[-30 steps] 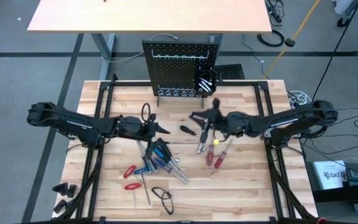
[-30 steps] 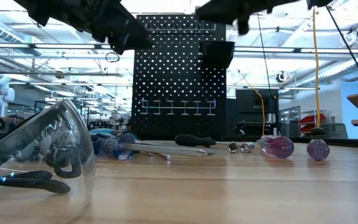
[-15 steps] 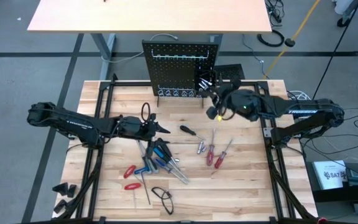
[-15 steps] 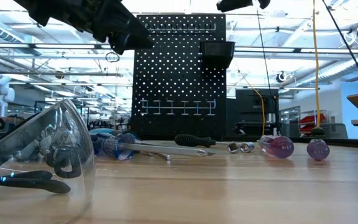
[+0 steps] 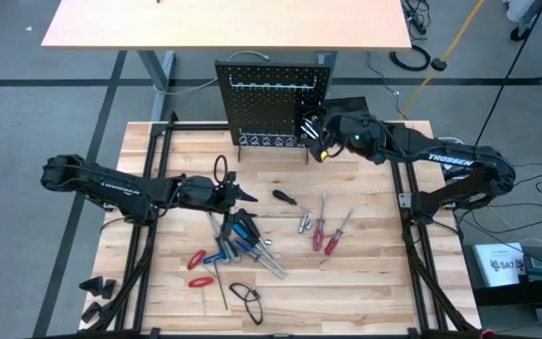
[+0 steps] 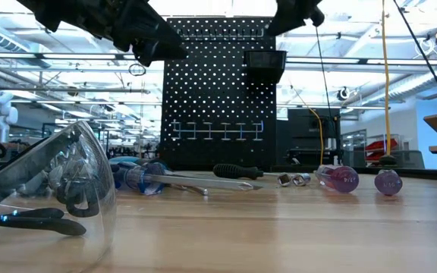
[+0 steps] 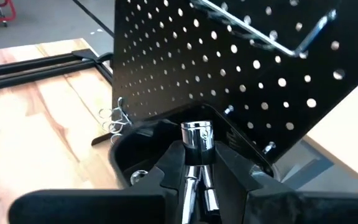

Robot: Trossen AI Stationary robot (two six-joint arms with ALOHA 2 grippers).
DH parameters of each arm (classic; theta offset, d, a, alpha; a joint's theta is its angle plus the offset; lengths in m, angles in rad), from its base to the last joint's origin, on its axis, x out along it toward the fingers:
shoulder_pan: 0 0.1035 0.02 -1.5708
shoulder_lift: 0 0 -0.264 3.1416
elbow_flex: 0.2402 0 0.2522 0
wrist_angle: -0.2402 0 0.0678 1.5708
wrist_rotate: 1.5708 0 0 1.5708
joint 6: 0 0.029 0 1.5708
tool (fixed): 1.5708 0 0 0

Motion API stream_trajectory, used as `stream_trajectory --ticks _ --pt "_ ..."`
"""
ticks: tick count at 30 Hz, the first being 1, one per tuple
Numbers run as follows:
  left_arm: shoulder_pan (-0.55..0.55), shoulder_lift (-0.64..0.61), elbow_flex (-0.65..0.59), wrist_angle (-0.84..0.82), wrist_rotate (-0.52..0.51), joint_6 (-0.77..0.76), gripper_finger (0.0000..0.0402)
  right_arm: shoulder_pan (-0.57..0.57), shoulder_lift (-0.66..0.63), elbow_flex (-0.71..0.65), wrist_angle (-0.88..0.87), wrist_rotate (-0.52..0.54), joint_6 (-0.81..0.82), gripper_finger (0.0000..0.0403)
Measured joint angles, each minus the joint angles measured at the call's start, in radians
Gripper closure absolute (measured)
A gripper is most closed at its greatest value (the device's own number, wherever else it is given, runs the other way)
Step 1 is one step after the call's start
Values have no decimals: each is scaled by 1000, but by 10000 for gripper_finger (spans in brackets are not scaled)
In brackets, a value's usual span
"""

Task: Hang tools onto peg board
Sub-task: Put the socket into the black bin on the pegboard

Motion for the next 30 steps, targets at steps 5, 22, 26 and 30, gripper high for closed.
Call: stream_trajectory --ticks 5,22,26,30 --pt "0 0 0 0 0 0 187 -40 3 0 -2 -34 9 353" --pt "0 0 0 -3 0 0 187 -55 25 0 0 -56 -29 250" --pt "0 0 0 -4 0 0 187 -54 25 0 3 -56 -34 237" --pt "0 0 0 -7 0 0 187 -51 25 0 3 -56 -34 235"
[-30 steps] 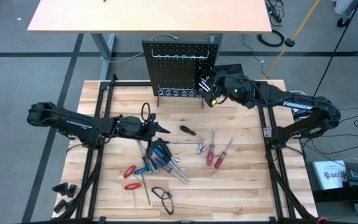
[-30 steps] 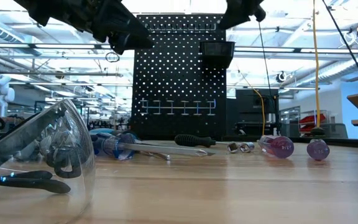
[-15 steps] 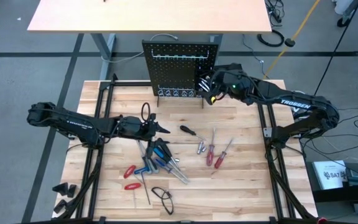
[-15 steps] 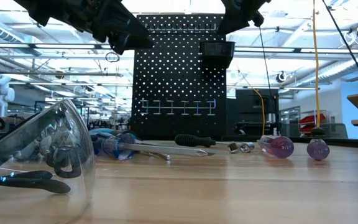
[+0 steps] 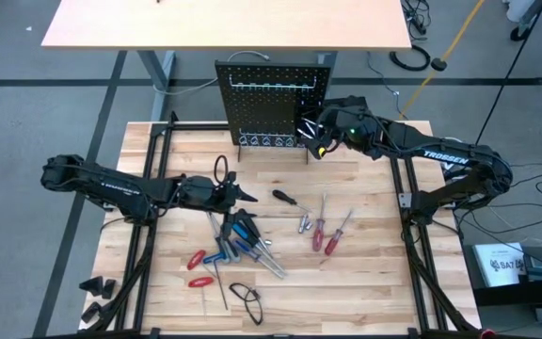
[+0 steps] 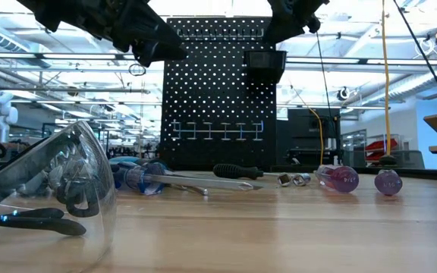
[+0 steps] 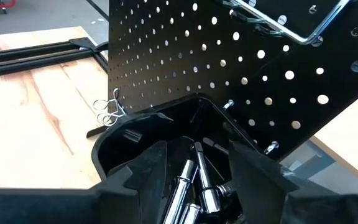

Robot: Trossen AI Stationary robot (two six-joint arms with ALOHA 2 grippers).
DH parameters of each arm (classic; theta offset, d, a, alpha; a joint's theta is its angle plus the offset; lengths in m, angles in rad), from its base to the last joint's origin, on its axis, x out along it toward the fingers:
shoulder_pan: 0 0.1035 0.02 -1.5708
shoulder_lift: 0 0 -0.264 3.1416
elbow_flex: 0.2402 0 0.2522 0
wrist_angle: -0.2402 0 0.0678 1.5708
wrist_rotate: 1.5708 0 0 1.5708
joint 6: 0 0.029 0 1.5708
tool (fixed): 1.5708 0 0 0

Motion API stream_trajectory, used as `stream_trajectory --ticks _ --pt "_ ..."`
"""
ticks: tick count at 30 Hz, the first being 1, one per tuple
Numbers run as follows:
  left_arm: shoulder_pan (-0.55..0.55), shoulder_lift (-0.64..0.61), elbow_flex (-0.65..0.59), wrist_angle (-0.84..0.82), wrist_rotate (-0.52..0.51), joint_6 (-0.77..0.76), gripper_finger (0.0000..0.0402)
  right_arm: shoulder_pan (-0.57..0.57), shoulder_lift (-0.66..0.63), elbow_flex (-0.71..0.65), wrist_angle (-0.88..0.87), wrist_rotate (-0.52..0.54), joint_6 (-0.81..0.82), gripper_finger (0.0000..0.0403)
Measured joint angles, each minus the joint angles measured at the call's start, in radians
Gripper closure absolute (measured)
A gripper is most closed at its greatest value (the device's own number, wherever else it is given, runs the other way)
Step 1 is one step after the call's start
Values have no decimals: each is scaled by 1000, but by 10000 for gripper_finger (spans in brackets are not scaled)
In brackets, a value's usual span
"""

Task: Hang tools onto peg board
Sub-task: Put the socket into the black bin on the pegboard

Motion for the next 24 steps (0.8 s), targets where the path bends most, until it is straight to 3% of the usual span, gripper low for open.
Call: stream_trajectory --ticks 4,12,21,24 --pt "0 0 0 -1 12 0 187 20 0 0 3 0 -8 238" --pt "0 61 1 6 163 9 187 128 0 0 9 0 -1 238" --pt "-17 231 1 119 207 104 187 333 15 -2 -133 -123 131 238" --pt "-22 310 1 197 209 108 187 421 32 -70 -115 -125 128 238"
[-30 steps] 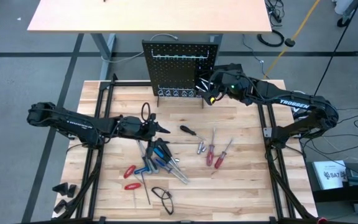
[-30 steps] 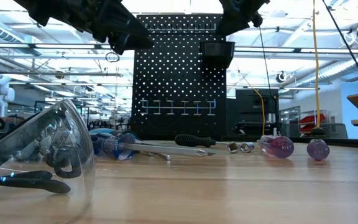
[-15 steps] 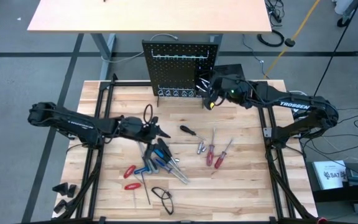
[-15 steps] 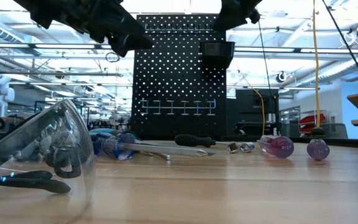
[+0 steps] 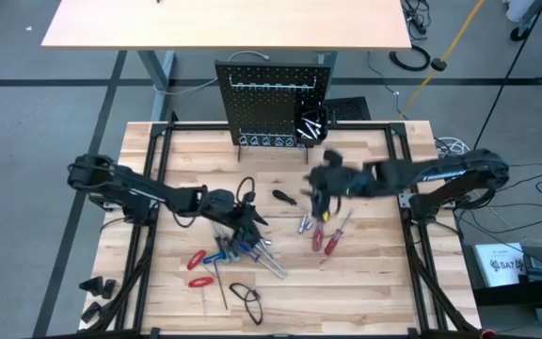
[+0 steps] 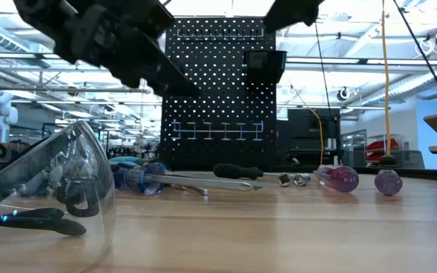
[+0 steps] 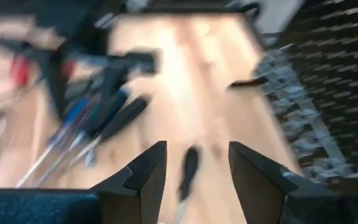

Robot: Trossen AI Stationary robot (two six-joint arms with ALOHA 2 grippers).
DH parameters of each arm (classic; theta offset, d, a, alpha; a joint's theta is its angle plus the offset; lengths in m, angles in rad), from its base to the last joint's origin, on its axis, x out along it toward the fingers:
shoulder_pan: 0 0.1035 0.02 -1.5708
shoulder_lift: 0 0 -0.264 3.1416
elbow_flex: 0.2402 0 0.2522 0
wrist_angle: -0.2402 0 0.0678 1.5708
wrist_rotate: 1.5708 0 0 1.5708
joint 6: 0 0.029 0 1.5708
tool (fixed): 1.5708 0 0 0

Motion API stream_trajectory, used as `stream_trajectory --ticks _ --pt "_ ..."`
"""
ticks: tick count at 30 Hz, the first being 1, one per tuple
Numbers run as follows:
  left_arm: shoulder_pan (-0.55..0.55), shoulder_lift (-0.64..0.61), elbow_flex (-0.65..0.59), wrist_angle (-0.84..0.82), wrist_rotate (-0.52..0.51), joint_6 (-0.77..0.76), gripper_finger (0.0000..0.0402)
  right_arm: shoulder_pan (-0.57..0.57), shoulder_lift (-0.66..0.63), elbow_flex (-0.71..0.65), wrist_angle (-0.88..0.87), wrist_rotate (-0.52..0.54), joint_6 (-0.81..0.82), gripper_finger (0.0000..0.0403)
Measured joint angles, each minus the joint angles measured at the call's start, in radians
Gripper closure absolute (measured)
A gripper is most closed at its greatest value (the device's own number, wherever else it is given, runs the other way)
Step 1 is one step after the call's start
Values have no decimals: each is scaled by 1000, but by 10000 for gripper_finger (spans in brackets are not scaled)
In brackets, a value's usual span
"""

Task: Hang tools onto peg board
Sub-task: Put the socket into the black bin on the pegboard

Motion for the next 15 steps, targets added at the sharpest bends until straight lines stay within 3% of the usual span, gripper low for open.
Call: stream_trajectory --ticks 6,11,15 --pt "1 131 23 35 12 -4 187 114 3 -242 314 -5 38 238" --pt "1 235 92 37 11 -47 187 129 3 -426 631 -5 79 238" --pt "1 288 155 -60 -42 -54 187 128 3 -490 732 0 94 238"
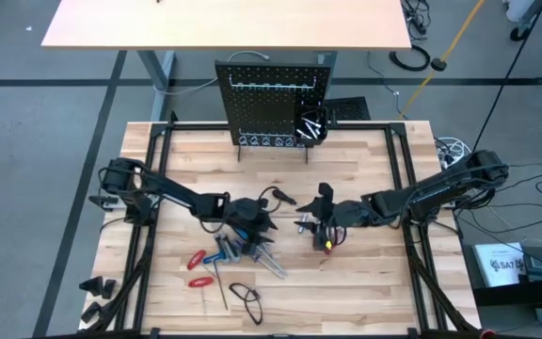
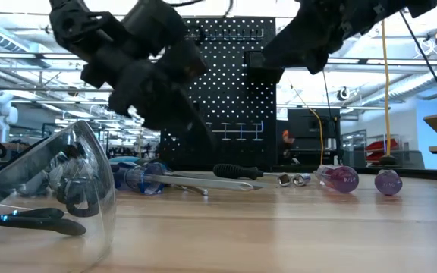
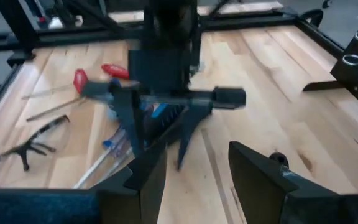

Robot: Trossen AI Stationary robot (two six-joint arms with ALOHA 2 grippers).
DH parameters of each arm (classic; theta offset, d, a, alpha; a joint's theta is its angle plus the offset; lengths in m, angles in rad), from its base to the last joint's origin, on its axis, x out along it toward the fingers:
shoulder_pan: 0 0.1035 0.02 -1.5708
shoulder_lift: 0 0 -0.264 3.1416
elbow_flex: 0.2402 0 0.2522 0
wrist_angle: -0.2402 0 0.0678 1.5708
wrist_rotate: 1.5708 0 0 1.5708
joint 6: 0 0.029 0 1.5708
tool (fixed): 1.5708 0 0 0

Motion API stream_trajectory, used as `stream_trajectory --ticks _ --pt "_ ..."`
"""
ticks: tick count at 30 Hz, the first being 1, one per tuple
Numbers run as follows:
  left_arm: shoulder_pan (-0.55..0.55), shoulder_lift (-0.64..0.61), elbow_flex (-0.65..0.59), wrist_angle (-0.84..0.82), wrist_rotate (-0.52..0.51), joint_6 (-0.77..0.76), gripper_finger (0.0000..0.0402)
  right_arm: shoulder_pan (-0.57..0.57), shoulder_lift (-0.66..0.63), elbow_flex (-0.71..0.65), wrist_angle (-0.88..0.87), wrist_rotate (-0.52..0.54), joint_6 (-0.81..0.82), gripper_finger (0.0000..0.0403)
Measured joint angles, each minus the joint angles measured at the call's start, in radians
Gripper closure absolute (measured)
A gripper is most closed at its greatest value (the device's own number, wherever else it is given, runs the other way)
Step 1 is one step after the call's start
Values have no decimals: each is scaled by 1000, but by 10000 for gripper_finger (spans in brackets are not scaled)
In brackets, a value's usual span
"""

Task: Hang tools onto peg board
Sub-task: Put the socket into the black bin on the pegboard

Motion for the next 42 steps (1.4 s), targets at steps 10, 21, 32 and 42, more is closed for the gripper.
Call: stream_trajectory --ticks 10,21,32,42 --pt "0 28 43 -127 71 28 187 0 0 -14 30 2 -20 238" --pt "-1 29 42 -134 77 31 195 0 -1 -13 48 3 -22 238" --pt "0 96 45 -108 81 49 261 0 -1 -13 52 3 -22 238" --pt "15 121 46 -109 83 58 289 0 -1 -13 52 3 -21 238"
